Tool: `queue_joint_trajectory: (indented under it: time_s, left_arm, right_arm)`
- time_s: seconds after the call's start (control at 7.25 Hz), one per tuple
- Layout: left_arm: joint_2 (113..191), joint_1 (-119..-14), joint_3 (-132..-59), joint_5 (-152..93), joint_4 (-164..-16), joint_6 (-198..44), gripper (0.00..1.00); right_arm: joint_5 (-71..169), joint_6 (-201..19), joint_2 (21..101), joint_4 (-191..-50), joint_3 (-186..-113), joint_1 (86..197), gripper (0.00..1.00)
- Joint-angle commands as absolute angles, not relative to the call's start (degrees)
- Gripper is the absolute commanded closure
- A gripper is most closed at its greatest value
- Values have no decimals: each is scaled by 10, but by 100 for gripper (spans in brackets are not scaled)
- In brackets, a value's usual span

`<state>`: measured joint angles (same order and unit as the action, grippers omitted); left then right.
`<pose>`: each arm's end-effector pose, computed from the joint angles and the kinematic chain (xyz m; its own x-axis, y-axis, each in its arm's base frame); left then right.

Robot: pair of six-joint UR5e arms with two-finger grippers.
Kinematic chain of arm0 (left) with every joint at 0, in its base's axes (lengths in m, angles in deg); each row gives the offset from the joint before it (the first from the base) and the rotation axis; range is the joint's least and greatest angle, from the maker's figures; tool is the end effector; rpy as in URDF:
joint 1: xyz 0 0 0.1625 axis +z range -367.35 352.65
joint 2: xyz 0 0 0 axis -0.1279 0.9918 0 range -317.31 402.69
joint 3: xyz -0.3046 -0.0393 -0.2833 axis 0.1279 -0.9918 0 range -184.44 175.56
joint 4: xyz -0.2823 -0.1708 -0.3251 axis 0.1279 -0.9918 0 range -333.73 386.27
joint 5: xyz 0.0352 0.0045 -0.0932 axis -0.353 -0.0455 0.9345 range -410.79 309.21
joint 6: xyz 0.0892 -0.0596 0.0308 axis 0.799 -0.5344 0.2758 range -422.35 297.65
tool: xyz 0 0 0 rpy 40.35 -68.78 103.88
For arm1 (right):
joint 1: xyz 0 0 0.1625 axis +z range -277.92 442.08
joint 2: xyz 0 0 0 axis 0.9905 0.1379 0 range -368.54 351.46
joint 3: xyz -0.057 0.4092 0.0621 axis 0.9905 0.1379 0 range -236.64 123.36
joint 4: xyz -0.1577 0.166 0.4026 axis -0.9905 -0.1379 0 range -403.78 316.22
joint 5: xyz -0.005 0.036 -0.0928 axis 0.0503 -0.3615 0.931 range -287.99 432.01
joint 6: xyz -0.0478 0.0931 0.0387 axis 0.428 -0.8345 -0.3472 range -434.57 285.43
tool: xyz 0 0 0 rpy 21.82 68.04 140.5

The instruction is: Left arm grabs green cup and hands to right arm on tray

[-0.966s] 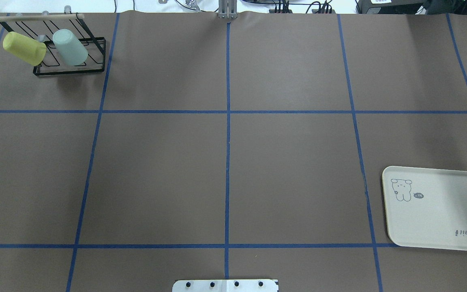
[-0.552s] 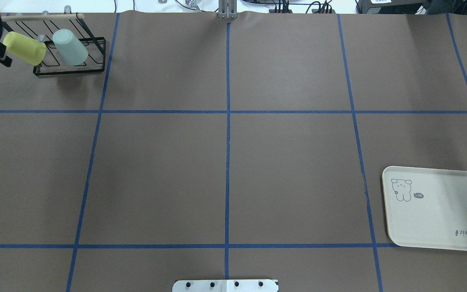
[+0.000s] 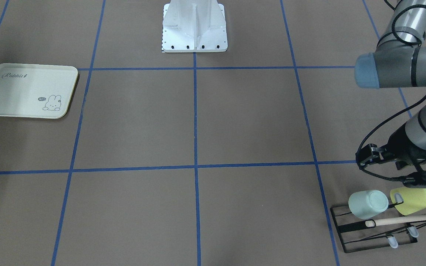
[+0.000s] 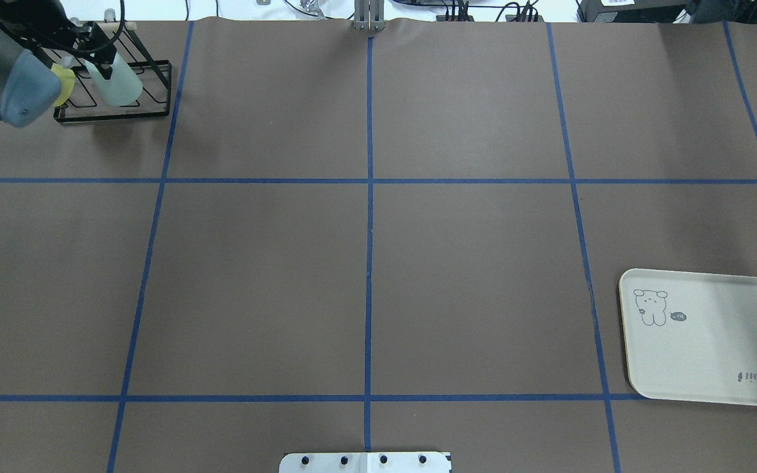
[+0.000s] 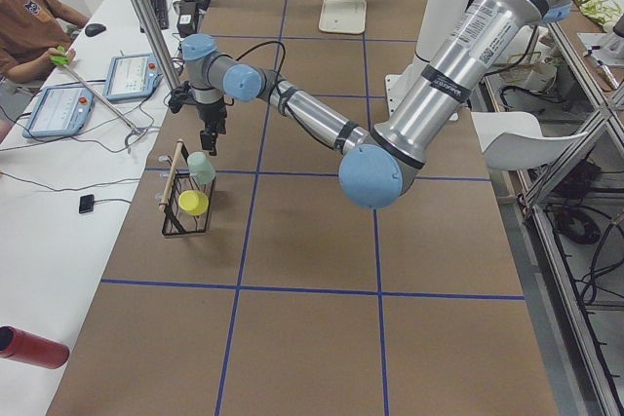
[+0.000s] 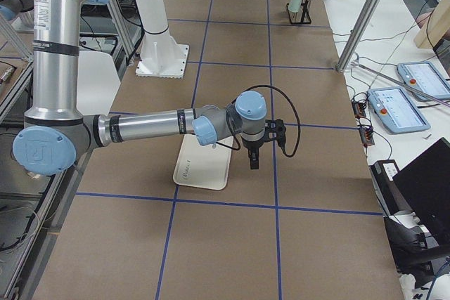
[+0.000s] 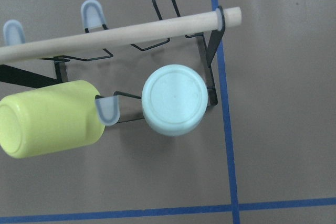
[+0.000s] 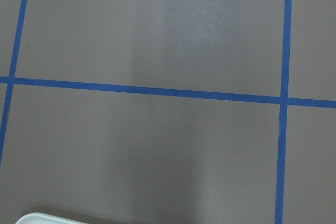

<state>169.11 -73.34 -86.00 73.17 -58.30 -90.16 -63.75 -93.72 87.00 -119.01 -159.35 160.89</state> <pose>0.2474 -0.7299 0.3378 0.7683 0.0781 -0.6353 -0.0195 0.9949 0.0987 -0.0487 -0.5217 0.5580 0.6565 -0.0774 0.7503 -0.0375 0.9902 0.1349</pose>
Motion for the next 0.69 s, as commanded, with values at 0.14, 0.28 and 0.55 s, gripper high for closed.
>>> queue_joint_trajectory:
  time_s: [0.14,0.28,0.55]
  left_arm:
    - [1743,-727,-752,729,-609,-899,1]
    - [1750,-729,-736,729,-613,-897,1]
    - [1750,-734,-711,730,-619,-896,2]
  right_arm:
    - [-638,-936,871,-1190,-1593,1607,0]
    - [-638,-937,872,-1190,-1593,1607,0]
    - [-638,-936,872,-1190,-1593,1606,0]
